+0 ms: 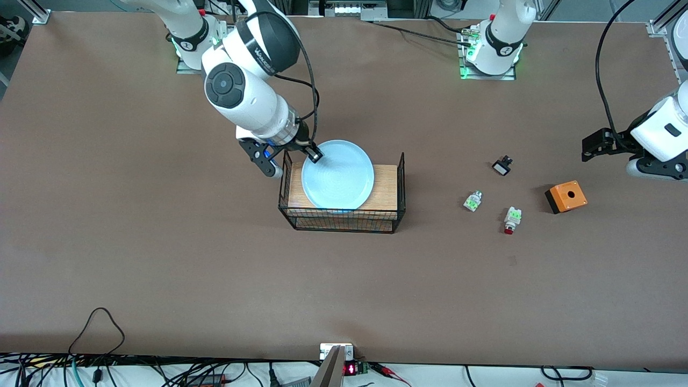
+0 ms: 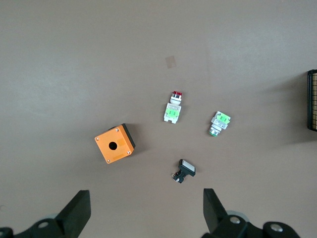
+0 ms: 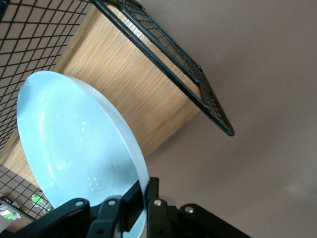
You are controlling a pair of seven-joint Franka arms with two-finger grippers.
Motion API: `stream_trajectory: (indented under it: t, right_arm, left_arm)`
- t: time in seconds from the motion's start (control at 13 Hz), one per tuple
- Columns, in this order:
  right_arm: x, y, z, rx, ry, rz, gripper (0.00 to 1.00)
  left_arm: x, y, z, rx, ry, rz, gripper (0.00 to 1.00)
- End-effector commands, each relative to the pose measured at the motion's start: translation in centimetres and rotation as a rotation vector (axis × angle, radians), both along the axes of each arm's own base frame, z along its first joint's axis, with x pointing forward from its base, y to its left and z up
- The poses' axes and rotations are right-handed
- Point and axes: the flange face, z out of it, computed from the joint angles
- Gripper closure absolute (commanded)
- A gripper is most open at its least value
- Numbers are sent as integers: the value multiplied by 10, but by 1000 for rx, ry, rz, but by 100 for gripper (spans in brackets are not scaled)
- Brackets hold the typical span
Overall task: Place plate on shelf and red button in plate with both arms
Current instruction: 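Lower the plate onto the wooden board and open the right gripper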
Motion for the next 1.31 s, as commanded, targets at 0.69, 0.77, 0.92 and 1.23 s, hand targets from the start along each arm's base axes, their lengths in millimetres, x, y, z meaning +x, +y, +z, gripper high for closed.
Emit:
stream_trajectory:
  t: [0.69,0.77,0.92,1.23]
  right_arm:
    - [27,-18,-16,11,-63,38,0]
    - [30,-24,-3,21,-78,27,0]
    - [32,-34,24,41,-107,14,0]
    - [26,-43,76,-5,-140,69,0]
  left_arm:
    - [2,1,8,-14,16,0,0]
    - [3,1,7,-13,19,16,0]
    - [3,-1,7,-20,19,27,0]
    - [0,0,6,-22,40,28,0]
